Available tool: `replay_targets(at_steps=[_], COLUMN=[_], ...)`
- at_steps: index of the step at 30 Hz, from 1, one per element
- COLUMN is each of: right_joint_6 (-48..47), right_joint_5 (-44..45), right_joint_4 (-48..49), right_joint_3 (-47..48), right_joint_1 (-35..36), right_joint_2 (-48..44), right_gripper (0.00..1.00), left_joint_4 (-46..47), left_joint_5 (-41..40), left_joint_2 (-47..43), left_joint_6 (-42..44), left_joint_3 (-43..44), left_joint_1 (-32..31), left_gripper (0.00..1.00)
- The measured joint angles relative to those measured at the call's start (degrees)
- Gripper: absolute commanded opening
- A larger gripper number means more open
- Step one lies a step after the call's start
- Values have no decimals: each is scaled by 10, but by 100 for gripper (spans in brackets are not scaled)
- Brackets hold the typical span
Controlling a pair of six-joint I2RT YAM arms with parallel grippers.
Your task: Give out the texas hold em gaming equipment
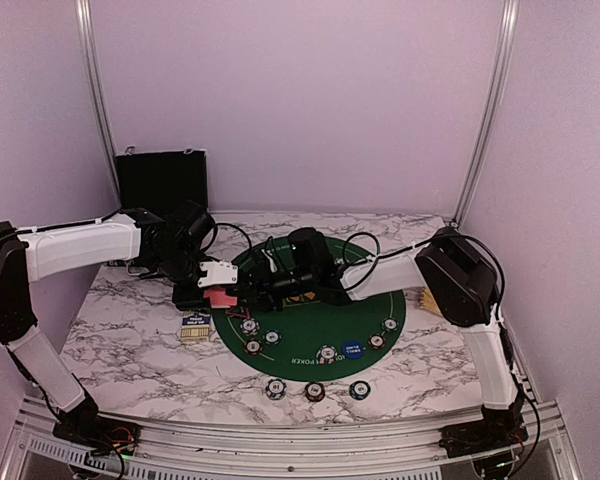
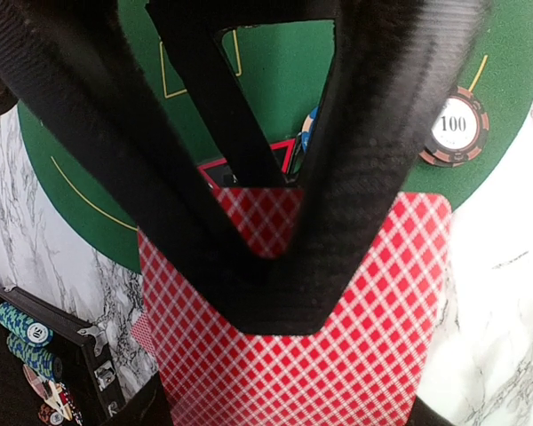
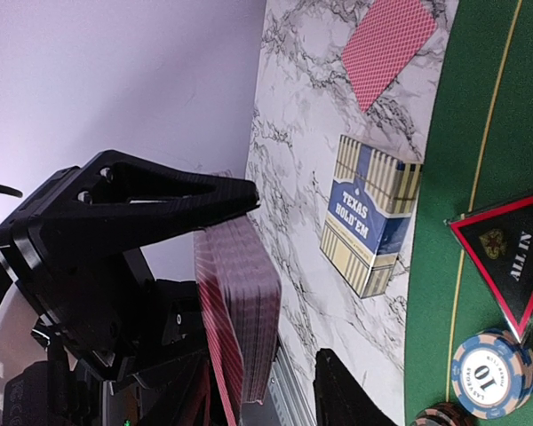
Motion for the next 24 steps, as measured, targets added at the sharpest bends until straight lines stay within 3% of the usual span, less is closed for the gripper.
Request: replay_targets(at_steps=[24], right_joint_6=[-7], right_joint_5=[-2], right_joint_4=[-15], right_joint_3=[-7], right_joint_1=[0], right_joint_2=[-33], right_gripper=[0], left_joint_4=[0], left_joint_5=[-4], left_joint_2=[0], left_joint_6=[-6], left_joint_3=[0], left_joint_1=[1], left_gripper=[21])
